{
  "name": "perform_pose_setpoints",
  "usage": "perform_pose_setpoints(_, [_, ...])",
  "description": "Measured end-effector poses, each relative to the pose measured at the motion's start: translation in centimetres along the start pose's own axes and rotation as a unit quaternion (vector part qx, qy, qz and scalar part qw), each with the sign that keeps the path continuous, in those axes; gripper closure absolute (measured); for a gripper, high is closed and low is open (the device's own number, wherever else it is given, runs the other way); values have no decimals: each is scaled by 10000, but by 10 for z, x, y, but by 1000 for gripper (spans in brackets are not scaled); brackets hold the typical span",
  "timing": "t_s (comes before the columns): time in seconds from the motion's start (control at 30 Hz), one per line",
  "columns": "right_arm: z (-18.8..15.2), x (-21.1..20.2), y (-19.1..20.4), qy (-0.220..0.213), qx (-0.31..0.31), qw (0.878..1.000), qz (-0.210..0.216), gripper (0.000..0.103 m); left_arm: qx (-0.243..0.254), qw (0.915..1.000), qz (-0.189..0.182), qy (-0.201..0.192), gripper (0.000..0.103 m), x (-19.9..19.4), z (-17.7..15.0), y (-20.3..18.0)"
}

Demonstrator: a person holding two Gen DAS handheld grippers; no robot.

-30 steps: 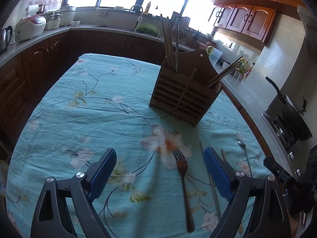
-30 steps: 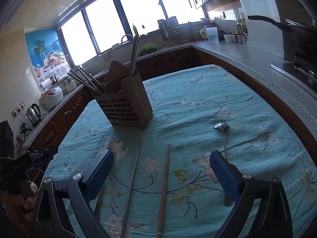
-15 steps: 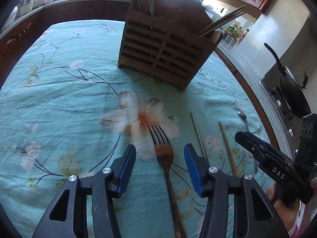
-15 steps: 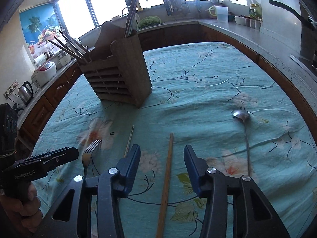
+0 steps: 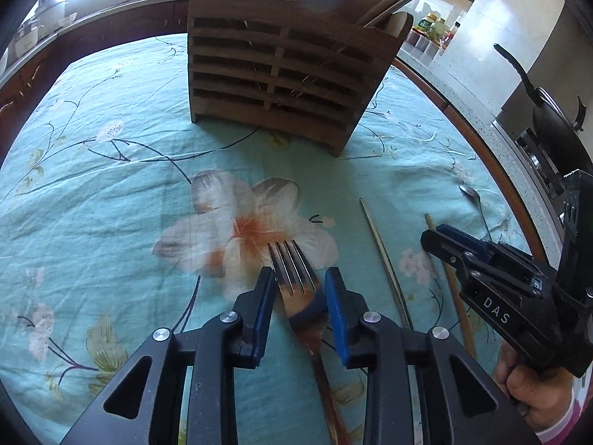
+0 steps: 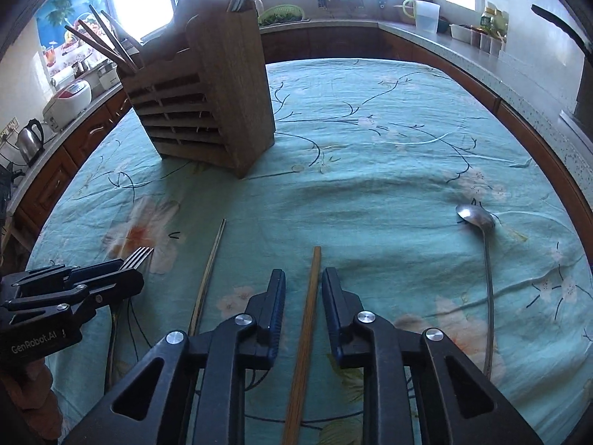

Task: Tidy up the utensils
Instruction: 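Close the left tool on the metal fork handle while the right tool grasps the wooden chopstick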

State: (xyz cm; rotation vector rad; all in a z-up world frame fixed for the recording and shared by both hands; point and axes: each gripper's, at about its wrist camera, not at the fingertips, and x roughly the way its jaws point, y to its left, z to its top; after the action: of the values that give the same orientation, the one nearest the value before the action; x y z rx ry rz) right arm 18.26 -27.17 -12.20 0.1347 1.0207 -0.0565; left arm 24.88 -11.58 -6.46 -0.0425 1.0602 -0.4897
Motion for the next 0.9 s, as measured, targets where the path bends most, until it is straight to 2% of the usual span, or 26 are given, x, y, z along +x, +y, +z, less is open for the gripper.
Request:
perform_pose_setpoints(0.07, [2, 1, -2, 22, 41, 10000, -16, 96, 46, 10000, -14, -11, 76, 0, 0, -1])
perform_pose_setpoints(0.2, [1, -5, -11, 32, 338, 9991, 251, 98, -71, 9999, -138, -26, 80, 0, 0, 4])
perform_pose_setpoints(0.37, [-1, -34, -15, -242, 512, 9975, 429, 98, -237, 9991, -323, -136, 82, -15, -7, 11])
perform_pose_setpoints(0.57, [1, -78, -18, -666, 598, 9943, 585, 98, -292, 9971, -515, -485, 82, -55, -19, 17])
perform_pose_setpoints(0.9, [13, -139, -15, -1355, 629, 9857, 778, 98, -426, 9887, -807, -1189, 84, -133, -41, 34])
